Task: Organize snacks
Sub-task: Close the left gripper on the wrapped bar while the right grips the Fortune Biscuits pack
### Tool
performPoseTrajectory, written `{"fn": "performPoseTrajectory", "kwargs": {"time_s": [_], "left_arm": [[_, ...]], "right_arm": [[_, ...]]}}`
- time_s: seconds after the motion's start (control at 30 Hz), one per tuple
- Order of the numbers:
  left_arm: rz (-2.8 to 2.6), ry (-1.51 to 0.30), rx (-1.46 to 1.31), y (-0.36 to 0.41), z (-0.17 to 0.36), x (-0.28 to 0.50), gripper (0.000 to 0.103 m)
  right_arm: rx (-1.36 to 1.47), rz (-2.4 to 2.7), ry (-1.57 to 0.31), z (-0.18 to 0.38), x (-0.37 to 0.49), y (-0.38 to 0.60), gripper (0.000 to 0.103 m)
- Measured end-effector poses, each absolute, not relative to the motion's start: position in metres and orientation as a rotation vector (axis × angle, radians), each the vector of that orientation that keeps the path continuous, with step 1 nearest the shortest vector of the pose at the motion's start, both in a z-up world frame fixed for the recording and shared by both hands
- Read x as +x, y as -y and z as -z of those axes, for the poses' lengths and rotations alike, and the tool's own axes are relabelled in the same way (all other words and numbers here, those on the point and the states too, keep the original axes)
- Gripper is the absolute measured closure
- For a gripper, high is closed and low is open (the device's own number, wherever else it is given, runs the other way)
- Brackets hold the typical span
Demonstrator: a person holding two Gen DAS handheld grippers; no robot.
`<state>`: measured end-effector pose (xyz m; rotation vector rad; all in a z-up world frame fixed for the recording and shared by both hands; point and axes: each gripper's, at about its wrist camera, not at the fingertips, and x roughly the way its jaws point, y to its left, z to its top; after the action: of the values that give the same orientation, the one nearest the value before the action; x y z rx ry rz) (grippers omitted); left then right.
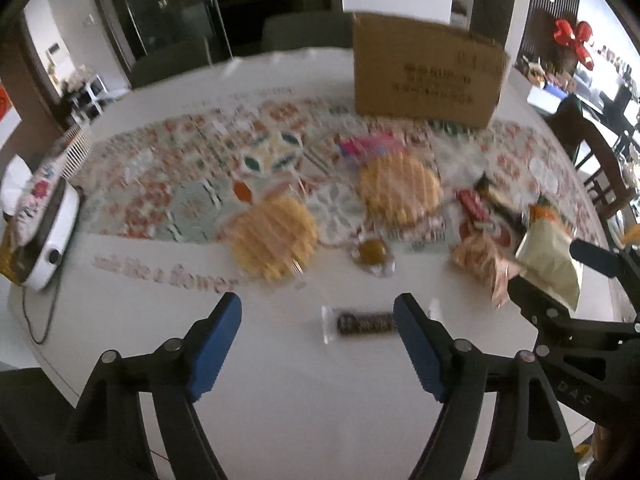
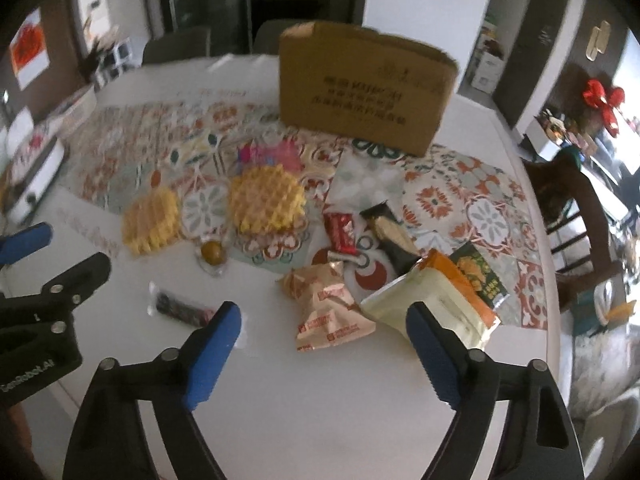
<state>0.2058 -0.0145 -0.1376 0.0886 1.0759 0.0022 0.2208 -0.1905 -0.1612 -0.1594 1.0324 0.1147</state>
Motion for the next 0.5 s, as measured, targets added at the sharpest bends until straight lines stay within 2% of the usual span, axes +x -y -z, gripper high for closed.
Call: {"fn": "performPoseTrajectory", "kwargs": {"time_s": [0.1, 0.17, 0.33, 0.5], "left_arm": [[0.016, -1.106, 0.097, 0.02, 0.149, 0.206, 0.024], [0.029, -1.109, 0.12, 0.025, 0.151, 0.205, 0.024], [0.126, -1.072, 0.289, 0.043, 0.159, 0.199, 0.024], [0.257, -1.073, 0.412, 0.053, 0.176, 0.202, 0.026]], "right_arm": [[-0.177, -0.139, -1.042, 0.171, 0.223, 0.19, 0.022], [-0.183, -0.165, -1.038, 0.175, 0.226, 0.19, 0.028], [-0.24, -0.21, -1.026, 0.184, 0.233, 0.188, 0.035], [-0.305, -0.241, -1.028, 0.194, 0.24, 0.181, 0.035]]}}
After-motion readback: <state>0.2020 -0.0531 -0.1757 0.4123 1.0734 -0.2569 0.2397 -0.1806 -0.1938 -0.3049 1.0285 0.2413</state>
